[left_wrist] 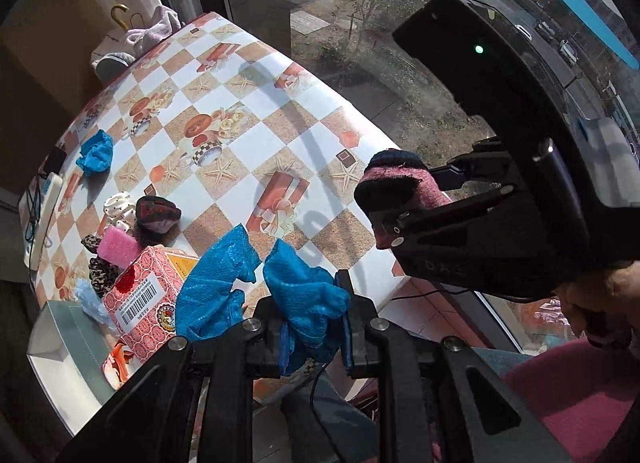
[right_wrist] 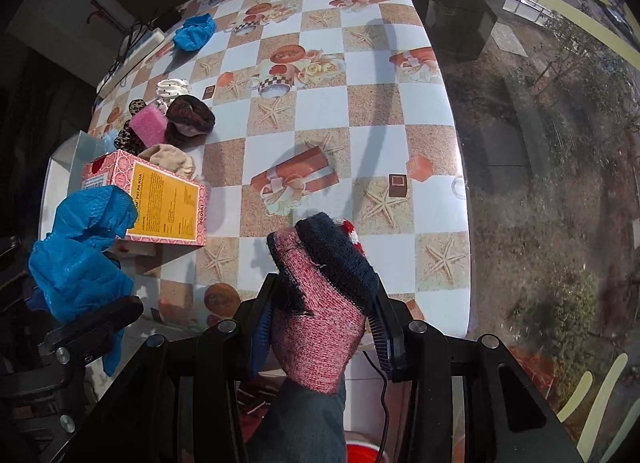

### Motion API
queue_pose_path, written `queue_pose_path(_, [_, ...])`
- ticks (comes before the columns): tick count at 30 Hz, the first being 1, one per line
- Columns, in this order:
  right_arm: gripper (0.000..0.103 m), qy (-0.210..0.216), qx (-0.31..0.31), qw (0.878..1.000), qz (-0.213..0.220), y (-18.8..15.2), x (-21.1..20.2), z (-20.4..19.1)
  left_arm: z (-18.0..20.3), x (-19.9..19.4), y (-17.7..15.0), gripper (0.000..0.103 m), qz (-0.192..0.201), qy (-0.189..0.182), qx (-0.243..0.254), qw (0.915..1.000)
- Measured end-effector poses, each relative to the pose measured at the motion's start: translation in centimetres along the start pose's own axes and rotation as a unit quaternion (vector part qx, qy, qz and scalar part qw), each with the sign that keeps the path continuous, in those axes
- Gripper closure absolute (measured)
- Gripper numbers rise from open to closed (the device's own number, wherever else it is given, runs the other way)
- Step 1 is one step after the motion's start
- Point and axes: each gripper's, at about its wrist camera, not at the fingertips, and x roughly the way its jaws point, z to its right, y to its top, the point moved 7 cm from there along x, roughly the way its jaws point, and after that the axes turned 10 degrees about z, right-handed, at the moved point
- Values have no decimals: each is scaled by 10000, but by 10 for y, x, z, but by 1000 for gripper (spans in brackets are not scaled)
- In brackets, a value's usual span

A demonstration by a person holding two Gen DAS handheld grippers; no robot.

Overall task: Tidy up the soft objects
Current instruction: 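Carry the blue shower cap and pink knit sock over the white box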

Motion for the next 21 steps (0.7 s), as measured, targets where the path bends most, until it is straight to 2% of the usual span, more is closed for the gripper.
queue_pose_path(5, [59, 46, -381, 9992, -103, -16, 2, -18, -9, -11, -28, 82, -56, 15, 140, 9999])
queue_pose_path(9, [59, 277, -899, 9951, -295, -28, 13, -58, -38, -29, -56, 82, 7, 56, -24, 10000])
queue_pose_path(14, [59, 694, -1508, 9843, -592, -41, 28, -125, -85, -49, -95, 82, -37, 229, -332, 9992])
queue_pose_path(21, [59, 1205, -2344, 9610, -838, -46, 33, -213, -156, -76, -142, 82, 34, 495, -963, 9941])
